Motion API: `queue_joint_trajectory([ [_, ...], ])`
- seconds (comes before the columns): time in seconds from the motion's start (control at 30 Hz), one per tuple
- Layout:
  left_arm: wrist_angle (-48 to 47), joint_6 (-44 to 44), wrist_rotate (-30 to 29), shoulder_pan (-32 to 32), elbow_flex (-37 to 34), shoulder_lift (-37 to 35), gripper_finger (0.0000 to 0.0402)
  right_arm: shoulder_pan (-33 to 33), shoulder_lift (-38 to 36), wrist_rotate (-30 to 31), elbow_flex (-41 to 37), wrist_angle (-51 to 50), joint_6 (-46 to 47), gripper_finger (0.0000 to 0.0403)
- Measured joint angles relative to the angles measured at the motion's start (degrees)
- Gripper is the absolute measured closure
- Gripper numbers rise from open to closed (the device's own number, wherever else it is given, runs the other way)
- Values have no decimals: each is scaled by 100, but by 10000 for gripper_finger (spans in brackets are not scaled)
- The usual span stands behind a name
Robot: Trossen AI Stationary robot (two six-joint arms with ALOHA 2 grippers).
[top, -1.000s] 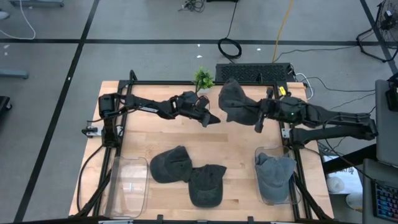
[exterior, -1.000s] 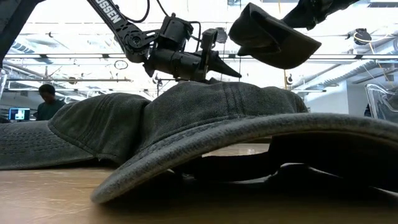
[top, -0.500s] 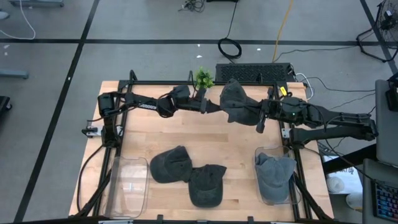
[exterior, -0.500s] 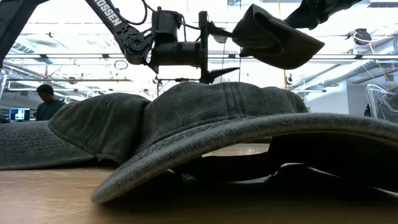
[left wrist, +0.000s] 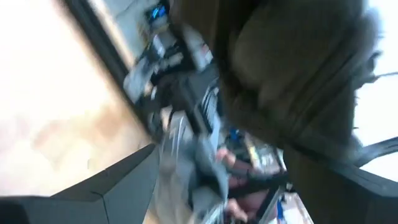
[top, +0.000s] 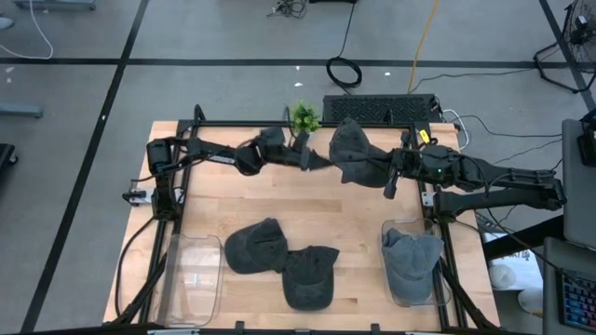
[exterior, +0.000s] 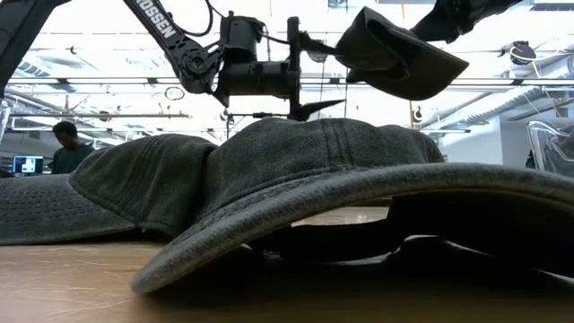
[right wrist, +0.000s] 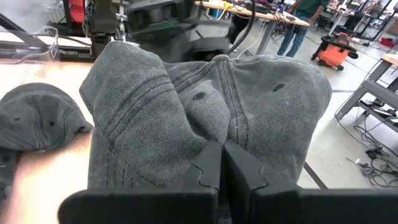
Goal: Pick & Place hat
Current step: Put the top black cap into the left transparent bin
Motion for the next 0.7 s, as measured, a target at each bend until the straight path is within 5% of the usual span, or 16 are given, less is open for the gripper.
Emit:
queue_joint_trajectory([
  [0.7, 1871, -593, -492, -34, 2, -15, 48, 0, 345, -22, -2, 95, 28, 403],
])
